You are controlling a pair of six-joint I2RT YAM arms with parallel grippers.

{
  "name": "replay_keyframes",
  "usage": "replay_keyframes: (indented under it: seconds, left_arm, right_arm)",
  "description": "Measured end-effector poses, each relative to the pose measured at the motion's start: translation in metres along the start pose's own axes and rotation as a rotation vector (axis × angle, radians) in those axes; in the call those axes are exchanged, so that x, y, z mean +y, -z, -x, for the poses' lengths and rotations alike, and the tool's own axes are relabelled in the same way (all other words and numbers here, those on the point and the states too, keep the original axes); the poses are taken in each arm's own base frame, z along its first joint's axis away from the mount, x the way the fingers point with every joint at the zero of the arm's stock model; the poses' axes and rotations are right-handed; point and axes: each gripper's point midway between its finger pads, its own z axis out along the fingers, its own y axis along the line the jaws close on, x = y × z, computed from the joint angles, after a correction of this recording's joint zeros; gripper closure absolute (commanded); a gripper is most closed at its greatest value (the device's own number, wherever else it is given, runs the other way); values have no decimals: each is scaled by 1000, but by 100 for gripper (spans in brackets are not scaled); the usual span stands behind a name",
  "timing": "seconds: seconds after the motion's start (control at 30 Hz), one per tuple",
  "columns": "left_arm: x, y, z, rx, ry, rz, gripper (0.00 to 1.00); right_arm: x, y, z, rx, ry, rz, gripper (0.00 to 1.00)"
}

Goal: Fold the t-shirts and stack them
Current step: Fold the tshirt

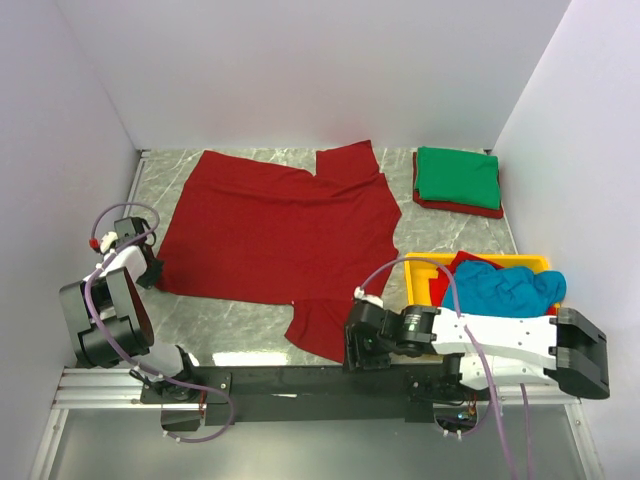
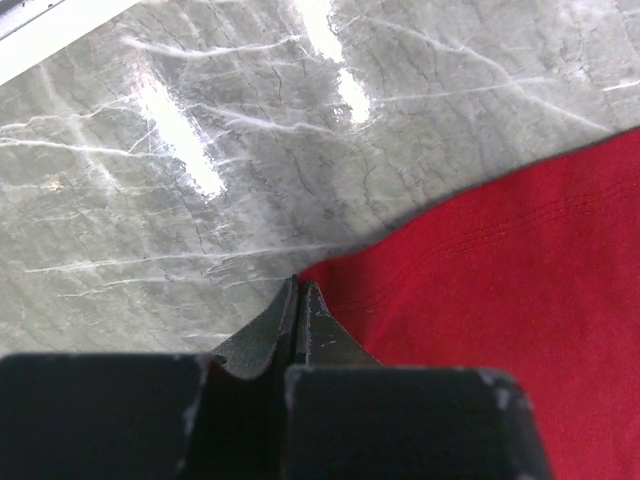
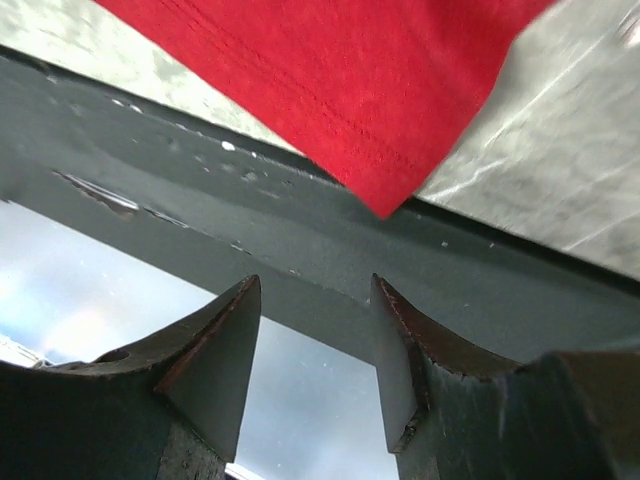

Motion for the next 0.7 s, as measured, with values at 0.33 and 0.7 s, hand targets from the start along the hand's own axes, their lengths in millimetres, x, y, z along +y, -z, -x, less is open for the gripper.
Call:
replay_keyframes:
  seconds: [0.33, 0.7]
  left_arm:
    - [-2, 1, -1, 3, -3, -6, 99]
    - [-2, 1, -1, 4, -4, -8, 99]
  right_arm:
    - [-12, -18, -10, 29, -48, -99, 49]
    - [-21, -31, -9, 16, -50, -136, 52]
